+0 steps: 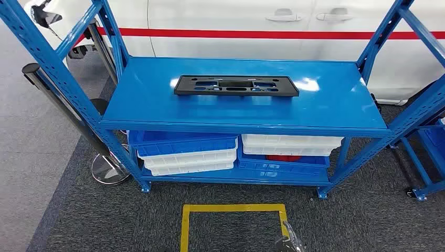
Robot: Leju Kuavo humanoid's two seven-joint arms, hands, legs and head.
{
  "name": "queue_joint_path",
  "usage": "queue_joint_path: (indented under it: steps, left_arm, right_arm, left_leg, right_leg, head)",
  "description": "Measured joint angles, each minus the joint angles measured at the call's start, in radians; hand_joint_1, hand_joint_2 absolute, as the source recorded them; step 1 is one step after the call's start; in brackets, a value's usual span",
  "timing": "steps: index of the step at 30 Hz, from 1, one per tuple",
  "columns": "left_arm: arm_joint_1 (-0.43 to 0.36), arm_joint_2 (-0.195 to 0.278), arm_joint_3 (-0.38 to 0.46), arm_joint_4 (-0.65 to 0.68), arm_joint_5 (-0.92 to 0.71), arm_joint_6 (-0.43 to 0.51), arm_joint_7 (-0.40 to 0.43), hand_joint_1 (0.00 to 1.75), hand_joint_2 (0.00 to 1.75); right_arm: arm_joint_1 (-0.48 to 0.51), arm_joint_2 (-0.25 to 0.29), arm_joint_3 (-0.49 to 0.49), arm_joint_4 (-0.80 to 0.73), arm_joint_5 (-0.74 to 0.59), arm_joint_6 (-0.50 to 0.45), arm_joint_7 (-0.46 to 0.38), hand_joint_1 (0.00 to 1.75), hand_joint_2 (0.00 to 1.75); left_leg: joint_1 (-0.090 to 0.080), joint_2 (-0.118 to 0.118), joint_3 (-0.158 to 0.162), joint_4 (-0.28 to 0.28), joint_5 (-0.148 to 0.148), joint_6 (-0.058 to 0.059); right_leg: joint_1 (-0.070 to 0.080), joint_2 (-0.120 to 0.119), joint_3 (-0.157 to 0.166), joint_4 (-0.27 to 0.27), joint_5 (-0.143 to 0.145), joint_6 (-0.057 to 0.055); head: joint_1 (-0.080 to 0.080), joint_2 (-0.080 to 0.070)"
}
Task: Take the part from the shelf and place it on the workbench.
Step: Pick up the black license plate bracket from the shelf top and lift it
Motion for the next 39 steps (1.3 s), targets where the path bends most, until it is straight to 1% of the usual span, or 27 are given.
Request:
queue_joint_path:
  steps: [2,4,7,9,13,16,18,21,25,28,32,39]
  left_arm:
    - [0.000,-0.001,0.000,0.000,0.003,-0.001,0.001,0.00,1.75]
    - [-0.001,-0.002,0.000,0.000,0.008,-0.003,0.002,0.00,1.75]
    - [-0.001,-0.002,-0.001,0.000,0.009,-0.007,0.003,0.00,1.75]
    - [-0.002,-0.002,-0.002,0.000,0.010,-0.009,0.002,0.00,1.75]
    - [-0.004,-0.002,-0.006,0.000,0.014,-0.019,-0.010,0.00,1.75]
    - [-0.009,-0.002,-0.011,0.000,0.015,-0.034,-0.024,0.00,1.75]
    - [-0.015,-0.003,-0.015,0.000,0.015,-0.042,-0.030,0.00,1.75]
    - [-0.023,-0.004,-0.018,0.000,0.016,-0.046,-0.031,0.00,1.75]
    - [-0.027,-0.005,-0.018,0.000,0.023,-0.048,-0.031,0.00,1.75]
    - [-0.028,-0.005,-0.018,0.000,0.033,-0.047,-0.033,0.00,1.75]
    - [-0.028,-0.005,-0.018,0.000,0.034,-0.047,-0.036,0.00,1.75]
    - [-0.028,-0.003,-0.018,0.000,0.036,-0.050,-0.039,0.00,1.75]
  right_arm:
    - [0.011,-0.006,0.027,-0.050,-0.005,0.009,0.018,0.00,0.00]
    - [0.030,-0.021,0.079,-0.137,-0.007,0.017,0.052,0.00,0.00]
    - [0.039,-0.062,0.166,-0.243,0.015,0.004,0.097,0.00,0.00]
    - [0.027,-0.096,0.216,-0.301,0.015,-0.002,0.117,0.00,0.00]
    - [-0.063,-0.164,0.290,-0.358,-0.007,-0.002,0.144,0.00,0.00]
    - [-0.167,-0.203,0.337,-0.353,-0.013,-0.003,0.143,0.00,0.00]
    - [-0.242,-0.219,0.370,-0.331,-0.017,-0.001,0.137,0.00,0.00]
    - [-0.330,-0.226,0.415,-0.277,-0.017,0.001,0.129,0.00,0.00]
    - [-0.402,-0.222,0.480,-0.191,-0.004,-0.011,0.118,0.00,0.00]
    - [-0.442,-0.214,0.522,-0.134,0.009,-0.026,0.117,0.00,0.00]
    - [-0.495,-0.204,0.569,-0.077,0.017,-0.028,0.140,0.00,0.00]
    - [-0.540,-0.193,0.607,-0.036,0.023,-0.020,0.155,0.00,0.00]
  left_leg:
    - [0.000,0.000,0.000,0.000,0.000,0.000]
    - [0.000,0.000,0.000,0.000,0.000,0.000]
    - [0.000,0.000,0.000,0.000,0.000,0.000]
    - [0.000,0.000,0.000,0.000,0.000,0.000]
    - [0.000,0.001,0.000,0.001,0.001,0.001]
    - [0.000,0.001,0.000,0.001,0.003,0.001]
    - [0.000,0.001,0.000,0.001,0.003,0.001]
    - [0.000,0.001,0.000,0.001,0.004,0.001]
    - [0.000,0.000,-0.001,0.001,0.004,0.001]
    - [0.000,0.000,-0.002,0.001,0.004,0.001]
    - [0.000,0.000,-0.003,0.001,0.004,0.001]
    - [0.000,0.000,-0.003,0.001,0.004,0.001]
  right_leg:
    - [0.000,0.000,0.000,0.000,0.000,0.000]
    - [0.000,0.000,0.000,0.000,0.000,0.000]
    - [0.000,0.000,0.000,0.000,0.000,0.000]
    - [0.000,0.000,0.000,0.000,0.001,0.000]
    - [-0.001,0.001,0.000,0.000,0.003,0.002]
    - [-0.001,0.001,0.000,0.000,0.004,0.002]
    - [-0.001,0.001,-0.001,0.000,0.005,0.002]
    - [0.000,0.001,-0.001,0.000,0.005,0.002]
    - [0.000,0.001,-0.001,0.000,0.005,0.002]
    - [0.000,0.001,-0.002,0.001,0.005,0.002]
    - [0.000,0.001,-0.002,0.001,0.005,0.002]
    - [0.000,0.001,-0.002,0.001,0.005,0.002]
  head:
    - [0.000,0.000]
    - [0.000,0.000]
    - [0.000,0.000]
    - [0.000,0.000]
    - [0.000,0.000]
    - [0.000,0.000]
    - [0.000,0.000]
    - [0.000,0.000]
    - [0.000,0.000]
    - [0.000,0.000]
    - [0.000,0.000]
    - [0.000,0.000]
